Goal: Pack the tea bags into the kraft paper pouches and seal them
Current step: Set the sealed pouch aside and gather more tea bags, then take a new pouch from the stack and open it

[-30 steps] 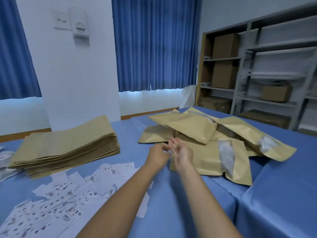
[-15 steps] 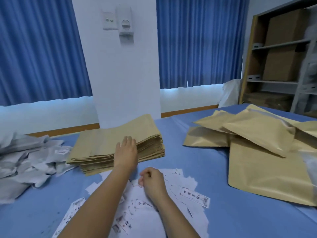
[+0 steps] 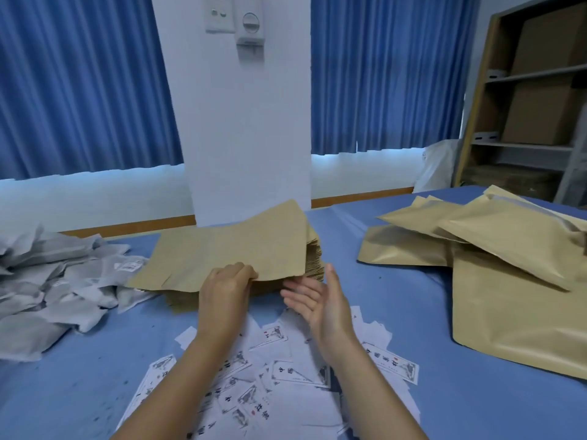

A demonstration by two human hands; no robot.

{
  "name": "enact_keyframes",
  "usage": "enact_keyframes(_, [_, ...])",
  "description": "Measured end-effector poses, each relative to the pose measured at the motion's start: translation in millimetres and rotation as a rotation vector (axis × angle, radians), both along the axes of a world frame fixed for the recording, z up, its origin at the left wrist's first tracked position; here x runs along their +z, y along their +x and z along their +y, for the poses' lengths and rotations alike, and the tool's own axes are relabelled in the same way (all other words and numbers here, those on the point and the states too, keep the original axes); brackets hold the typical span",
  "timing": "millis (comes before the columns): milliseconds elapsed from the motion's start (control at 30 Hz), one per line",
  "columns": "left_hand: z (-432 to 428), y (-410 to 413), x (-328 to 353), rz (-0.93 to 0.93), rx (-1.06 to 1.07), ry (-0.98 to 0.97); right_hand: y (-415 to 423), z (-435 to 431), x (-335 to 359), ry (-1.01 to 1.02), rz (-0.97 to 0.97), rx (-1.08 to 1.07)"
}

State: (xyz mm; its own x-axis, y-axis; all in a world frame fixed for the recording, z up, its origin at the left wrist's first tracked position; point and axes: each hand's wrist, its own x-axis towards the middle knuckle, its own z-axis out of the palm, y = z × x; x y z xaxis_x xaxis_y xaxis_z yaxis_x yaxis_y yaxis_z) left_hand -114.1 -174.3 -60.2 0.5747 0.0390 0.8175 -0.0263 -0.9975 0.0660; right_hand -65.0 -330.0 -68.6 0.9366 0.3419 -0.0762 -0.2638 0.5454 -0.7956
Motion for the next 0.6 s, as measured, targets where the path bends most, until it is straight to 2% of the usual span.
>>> enact_keyframes(67, [19, -29, -2, -0.041, -0.166, 0.088, -8, -6, 8, 0.090, 0.007, 0.072])
enact_keyframes(133, [36, -59, 0, 0.018, -0.232, 0.245, -20, -6, 11, -0.078, -0.075, 0.143])
enact_keyframes(200, [53, -85, 2, 0.065, -0.165, 0.280, -32, 1, 9, -0.307, -0.178, 0.174])
enact_keyframes(267, [56, -106, 2, 0.093, -0.065, 0.138, -45, 15, 11, -0.397, -0.187, 0.103])
enact_keyframes(300, [53, -113, 0, 0.072, -0.080, 0.070, -54, 23, 12, -0.417, -0.176, 0.043])
enact_keyframes(400, [34, -124, -6, 0.138, -0.295, 0.090, -82, 56, 17, -0.441, -0.185, -0.038])
enact_keyframes(533, [35, -127, -11, 0.243, -0.277, -0.081, -106, 81, 6, -0.264, -0.066, 0.105])
enact_keyframes(600, [43, -132, -13, 0.248, -0.270, -0.156, -109, 81, 0, -0.188, -0.083, 0.213])
